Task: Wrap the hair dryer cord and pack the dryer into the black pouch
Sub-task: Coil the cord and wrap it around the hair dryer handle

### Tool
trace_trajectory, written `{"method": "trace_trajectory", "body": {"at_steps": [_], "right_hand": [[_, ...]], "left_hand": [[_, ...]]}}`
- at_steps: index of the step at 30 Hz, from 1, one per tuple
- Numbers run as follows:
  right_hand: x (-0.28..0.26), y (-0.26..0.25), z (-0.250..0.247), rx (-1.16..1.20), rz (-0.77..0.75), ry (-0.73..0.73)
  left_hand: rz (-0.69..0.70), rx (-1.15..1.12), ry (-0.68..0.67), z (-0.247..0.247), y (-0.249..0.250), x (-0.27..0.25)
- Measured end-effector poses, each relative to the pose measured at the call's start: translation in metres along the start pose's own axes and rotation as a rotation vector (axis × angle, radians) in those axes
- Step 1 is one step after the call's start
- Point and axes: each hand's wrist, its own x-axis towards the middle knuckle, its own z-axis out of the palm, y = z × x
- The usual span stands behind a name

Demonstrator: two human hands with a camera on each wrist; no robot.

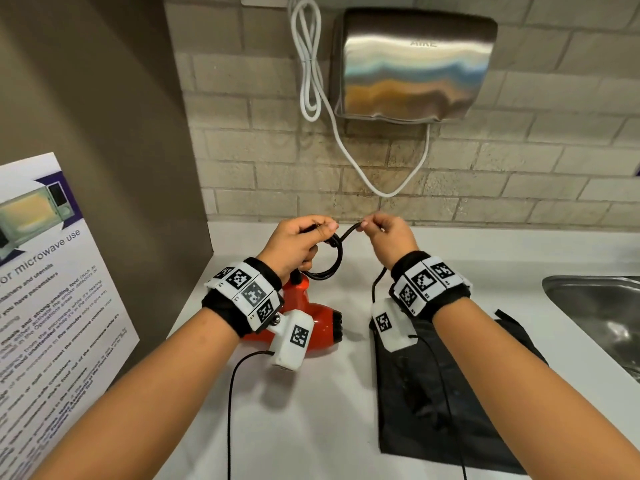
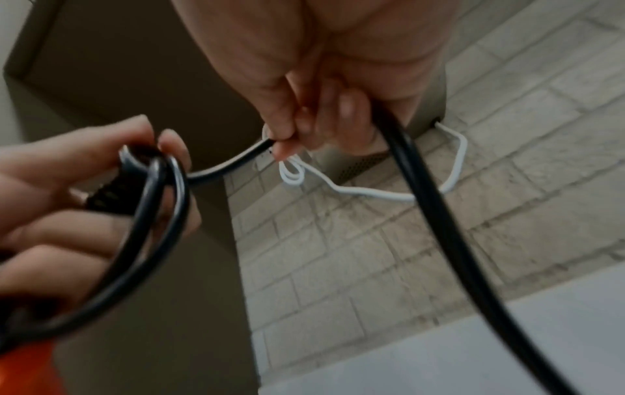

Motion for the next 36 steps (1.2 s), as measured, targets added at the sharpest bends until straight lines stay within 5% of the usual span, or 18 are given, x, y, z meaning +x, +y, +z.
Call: {"method": "trace_trajectory", "body": {"at_steps": [12, 17, 26, 31, 36], "right_hand": [[-0.002, -0.043, -0.012, -0.094, -0.273, 0.133], [-0.006, -0.039, -0.013, -0.028, -0.331, 0.124], [-0.022, 0.029, -0.006, -0.115, 0.010, -0.280], [-0.029, 0.082, 0.007, -0.396, 0.126, -0.387], [-0.043, 0.109, 0.010, -0.363, 0.313, -0.485]], "left_hand": [[-0.089, 0.154, -0.222, -0.007, 0.002, -0.009], [-0.046, 0.153, -0.114, -0.012, 0.000, -0.009], [-0.021, -0.022, 0.104, -0.012, -0.005, 0.000], [-0.022, -0.047, 0.131, -0.009, -0.004, 0.000], [-0.025, -0.058, 0.163, -0.010, -0.003, 0.000]]}}
